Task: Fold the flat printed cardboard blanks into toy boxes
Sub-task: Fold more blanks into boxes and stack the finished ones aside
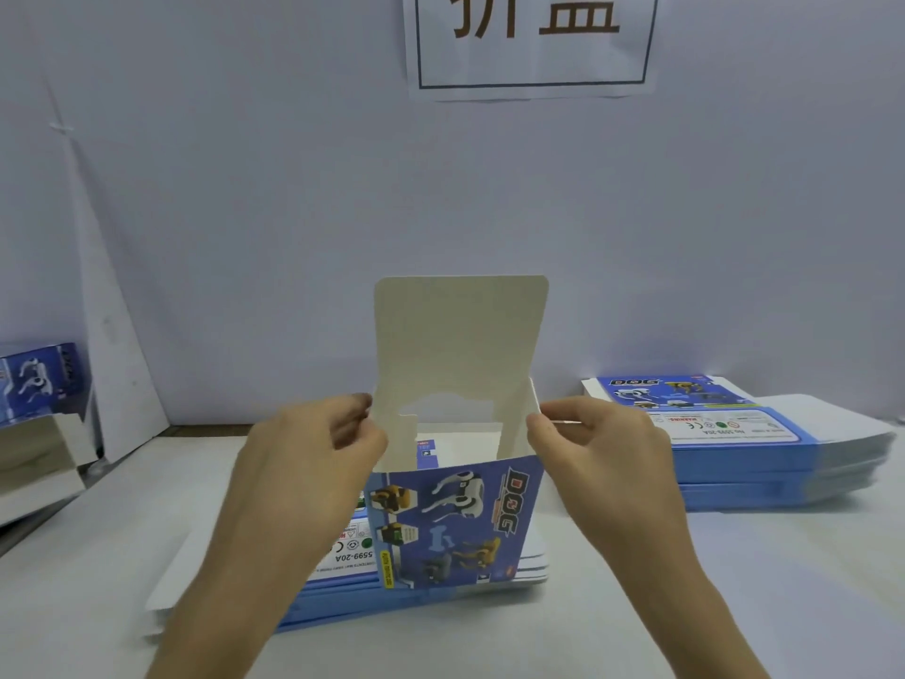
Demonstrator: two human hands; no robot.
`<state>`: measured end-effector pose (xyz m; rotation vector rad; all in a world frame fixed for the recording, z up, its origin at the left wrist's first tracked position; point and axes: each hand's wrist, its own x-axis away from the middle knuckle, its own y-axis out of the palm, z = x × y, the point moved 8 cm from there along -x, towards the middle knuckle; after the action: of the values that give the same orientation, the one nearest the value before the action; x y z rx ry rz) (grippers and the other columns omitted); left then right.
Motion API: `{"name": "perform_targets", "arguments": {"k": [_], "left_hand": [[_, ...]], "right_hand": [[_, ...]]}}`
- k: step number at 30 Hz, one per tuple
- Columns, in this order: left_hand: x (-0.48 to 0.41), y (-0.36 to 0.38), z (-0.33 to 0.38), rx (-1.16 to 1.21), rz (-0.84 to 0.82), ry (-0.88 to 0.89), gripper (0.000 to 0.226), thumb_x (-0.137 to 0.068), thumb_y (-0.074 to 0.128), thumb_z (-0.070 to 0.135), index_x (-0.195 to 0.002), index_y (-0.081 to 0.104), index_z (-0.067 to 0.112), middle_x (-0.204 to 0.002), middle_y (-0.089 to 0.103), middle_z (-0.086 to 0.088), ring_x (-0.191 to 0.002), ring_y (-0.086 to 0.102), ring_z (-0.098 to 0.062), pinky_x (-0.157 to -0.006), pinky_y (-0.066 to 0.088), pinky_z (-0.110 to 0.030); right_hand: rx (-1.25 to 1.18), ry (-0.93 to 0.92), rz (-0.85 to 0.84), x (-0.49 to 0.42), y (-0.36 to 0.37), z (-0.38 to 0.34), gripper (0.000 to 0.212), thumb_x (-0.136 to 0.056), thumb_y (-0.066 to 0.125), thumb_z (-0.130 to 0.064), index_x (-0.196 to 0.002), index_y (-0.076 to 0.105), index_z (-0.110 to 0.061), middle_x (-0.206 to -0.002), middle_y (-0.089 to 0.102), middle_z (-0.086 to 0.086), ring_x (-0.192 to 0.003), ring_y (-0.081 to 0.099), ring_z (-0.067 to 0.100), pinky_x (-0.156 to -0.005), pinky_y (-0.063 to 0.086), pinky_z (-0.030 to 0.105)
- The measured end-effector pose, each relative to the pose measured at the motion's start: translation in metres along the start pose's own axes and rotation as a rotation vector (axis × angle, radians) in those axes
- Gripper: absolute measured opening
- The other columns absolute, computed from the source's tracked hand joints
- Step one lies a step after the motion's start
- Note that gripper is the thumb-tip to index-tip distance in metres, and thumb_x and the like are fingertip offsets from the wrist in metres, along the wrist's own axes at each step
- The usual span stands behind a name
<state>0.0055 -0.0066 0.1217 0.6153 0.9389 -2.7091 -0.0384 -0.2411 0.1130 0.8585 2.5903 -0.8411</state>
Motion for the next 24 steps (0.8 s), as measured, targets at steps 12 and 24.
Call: {"name": "perform_targets", "arguments": {"k": [12, 24], "left_hand": [[0.006, 0.074, -0.011, 0.523, -0.094, -0.012, 0.108, -0.06, 0.06, 0.066, -0.15, 0.008, 0.039, -0.142, 0.042, 0.009, -0.113, 0.052, 0.0, -0.069, 0.048, -0.007], [0.009, 0.101, -0.013, 0.222, -0.226, 0.302, 0.141, -0.046, 0.088, 0.056, -0.124, -0.028, 0.071, -0.124, 0.015, 0.039, -0.117, 0.017, 0.032, -0.078, 0.038, -0.004]], "right_hand": [[-0.472, 0.42, -0.142, -0.004, 0.005, 0.031, 0.047, -0.086, 0.058, -0.007, -0.131, 0.046, -0.018, -0.119, 0.054, 0.011, -0.051, 0.068, 0.014, -0.043, 0.052, 0.027], [-0.306, 0.159, -0.16, -0.009, -0.006, 0.012, 0.026, -0.078, 0.066, -0.043, -0.091, 0.064, -0.021, -0.08, 0.065, -0.005, -0.067, 0.065, 0.014, -0.059, 0.054, 0.034]]}}
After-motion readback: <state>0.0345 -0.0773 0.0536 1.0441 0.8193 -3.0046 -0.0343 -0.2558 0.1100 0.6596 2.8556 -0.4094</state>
